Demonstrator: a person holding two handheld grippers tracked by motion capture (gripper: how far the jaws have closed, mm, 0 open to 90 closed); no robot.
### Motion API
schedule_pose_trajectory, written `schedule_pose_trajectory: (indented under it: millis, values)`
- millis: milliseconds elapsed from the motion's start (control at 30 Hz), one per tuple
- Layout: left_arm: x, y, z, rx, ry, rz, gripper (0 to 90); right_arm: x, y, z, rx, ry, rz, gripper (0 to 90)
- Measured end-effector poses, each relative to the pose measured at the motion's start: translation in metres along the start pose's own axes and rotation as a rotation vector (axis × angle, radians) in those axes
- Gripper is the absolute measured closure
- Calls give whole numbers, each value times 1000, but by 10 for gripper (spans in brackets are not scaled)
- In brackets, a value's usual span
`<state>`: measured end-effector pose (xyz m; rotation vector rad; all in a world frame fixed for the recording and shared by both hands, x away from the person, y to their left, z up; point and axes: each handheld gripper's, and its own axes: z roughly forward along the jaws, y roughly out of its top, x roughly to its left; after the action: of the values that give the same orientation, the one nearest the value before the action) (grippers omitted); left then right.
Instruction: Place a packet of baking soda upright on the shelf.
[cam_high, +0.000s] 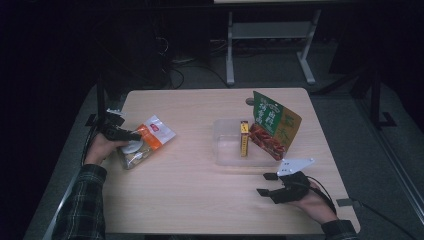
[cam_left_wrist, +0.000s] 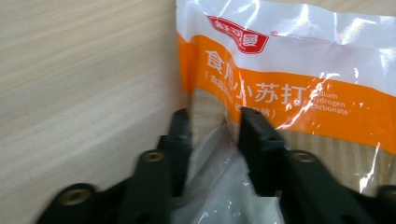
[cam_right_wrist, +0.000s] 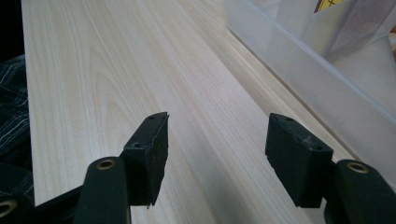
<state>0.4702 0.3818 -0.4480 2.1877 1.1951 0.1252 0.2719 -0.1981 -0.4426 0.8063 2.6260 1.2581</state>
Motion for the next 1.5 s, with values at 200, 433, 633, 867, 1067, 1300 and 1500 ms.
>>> schedule_pose_trajectory:
  millis: [200,433,633,867,1067,1300,1500]
  values:
    - [-3,-5,-2,-10,-29,-2,868,0,1,0,-1,-4,1,389]
    - [-9,-11,-10,-69,-50,-26,894,1,1,-1,-6,-1,4,390]
    - [-25,-13,-20,-115,-72,-13,896,0,1,-1,-12,-6,-2,392]
    - [-43,-12,-34,-163,-82,19,896,0,2,-1,-13,-3,-1,392]
    - [-56,-14,-48,-215,-99,25,897,-1,1,-3,-23,0,9,391]
    - [-76,-17,-64,-273,-123,38,898,-1,1,-5,-45,-4,27,377]
    - [-91,-22,-72,-306,-143,54,898,1,3,-6,-67,14,40,402]
